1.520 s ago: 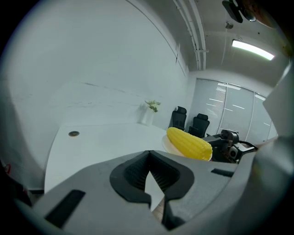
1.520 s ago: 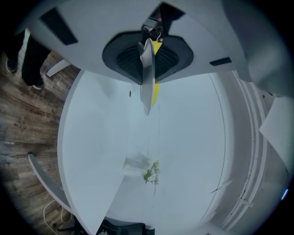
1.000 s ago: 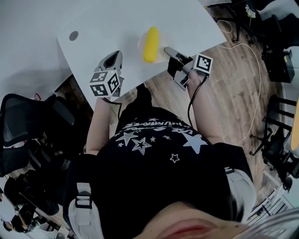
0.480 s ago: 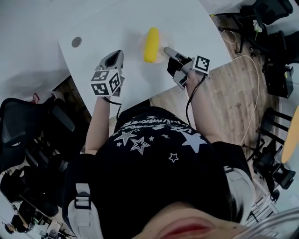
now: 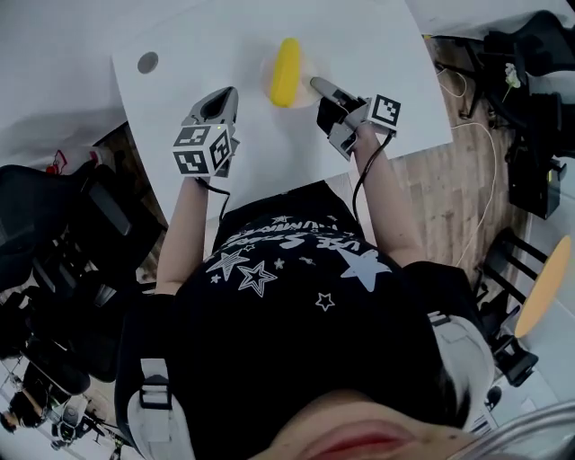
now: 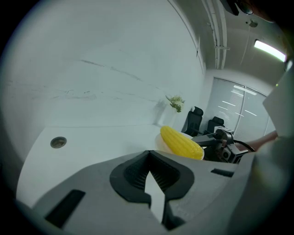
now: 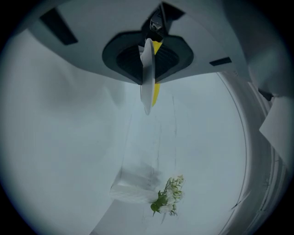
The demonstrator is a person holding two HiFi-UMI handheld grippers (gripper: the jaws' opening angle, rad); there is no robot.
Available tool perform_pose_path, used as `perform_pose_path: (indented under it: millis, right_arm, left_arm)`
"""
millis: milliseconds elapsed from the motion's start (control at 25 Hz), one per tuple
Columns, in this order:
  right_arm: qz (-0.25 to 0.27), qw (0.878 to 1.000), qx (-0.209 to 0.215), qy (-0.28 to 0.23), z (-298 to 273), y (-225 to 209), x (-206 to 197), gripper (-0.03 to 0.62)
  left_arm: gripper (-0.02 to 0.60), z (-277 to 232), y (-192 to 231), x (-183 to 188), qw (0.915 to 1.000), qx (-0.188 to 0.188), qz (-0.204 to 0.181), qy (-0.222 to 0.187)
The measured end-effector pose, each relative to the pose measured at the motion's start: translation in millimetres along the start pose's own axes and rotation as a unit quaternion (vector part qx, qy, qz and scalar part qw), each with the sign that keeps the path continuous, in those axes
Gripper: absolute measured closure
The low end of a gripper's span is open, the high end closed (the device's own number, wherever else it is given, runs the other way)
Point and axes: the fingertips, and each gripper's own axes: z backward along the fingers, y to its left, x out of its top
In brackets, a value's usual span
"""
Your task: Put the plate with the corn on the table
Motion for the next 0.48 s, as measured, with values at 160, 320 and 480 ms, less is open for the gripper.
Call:
perform_pose_path:
  millis: [160,320,480]
  right_arm:
    - [0.014,0.999,0.001,0.032,-9.7,-3.9,15.2,0.549]
    - [0.035,0.998,-0.010,0.049,-22.7,-15.3,25.9,0.549]
    - [0.025,0.998,-0.010,0.057,-37.1,-27.1,32.8,0.549]
  left_arm:
    - [0.575,-4.7,3.3,6.4,0.9990,0.041,0.012,-0.011]
    - [0.575,-7.0,9.0,3.5,0.9976,0.064,0.026,-0.012]
    - [0.575,-11.8,18.4,-2.9,0.9956,0.082,0.045,-0.007]
